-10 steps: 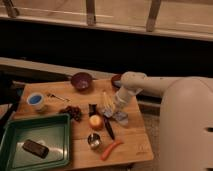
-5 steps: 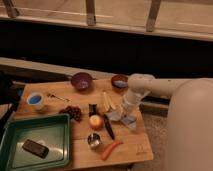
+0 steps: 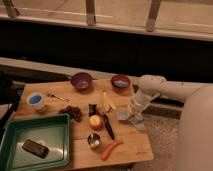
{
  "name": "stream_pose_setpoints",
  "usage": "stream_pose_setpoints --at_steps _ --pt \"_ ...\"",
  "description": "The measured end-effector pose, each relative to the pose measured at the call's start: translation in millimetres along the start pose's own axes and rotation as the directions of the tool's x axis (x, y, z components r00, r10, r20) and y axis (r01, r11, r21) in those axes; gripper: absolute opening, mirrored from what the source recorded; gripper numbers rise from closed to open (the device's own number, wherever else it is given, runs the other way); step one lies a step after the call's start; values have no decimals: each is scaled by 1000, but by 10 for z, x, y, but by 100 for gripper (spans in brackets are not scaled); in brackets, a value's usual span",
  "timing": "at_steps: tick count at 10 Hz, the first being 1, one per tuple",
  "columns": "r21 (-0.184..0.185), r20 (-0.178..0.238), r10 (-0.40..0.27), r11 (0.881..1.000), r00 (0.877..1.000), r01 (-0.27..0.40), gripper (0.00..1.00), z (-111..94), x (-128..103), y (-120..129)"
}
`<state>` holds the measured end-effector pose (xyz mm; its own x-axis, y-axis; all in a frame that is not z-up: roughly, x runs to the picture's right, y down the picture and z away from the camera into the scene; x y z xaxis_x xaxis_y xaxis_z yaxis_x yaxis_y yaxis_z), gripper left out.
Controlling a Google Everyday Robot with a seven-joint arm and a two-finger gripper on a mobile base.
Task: Wipe table surface with towel
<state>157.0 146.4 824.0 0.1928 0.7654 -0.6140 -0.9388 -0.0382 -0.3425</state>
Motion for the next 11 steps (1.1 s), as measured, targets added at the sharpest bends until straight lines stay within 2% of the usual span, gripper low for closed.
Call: stream_pose_setpoints --at_steps 2,5,7,9,11 --pt "-5 15 -42 999 999 42 13 58 -182 205" --pt "-13 15 -85 996 996 85 13 244 -504 748" --pt "-6 7 -83 997 997 83 13 306 -561 925" --pt "8 4 -58 998 998 58 13 308 -514 947" --pt "27 4 -24 999 1000 24 13 255 -367 800"
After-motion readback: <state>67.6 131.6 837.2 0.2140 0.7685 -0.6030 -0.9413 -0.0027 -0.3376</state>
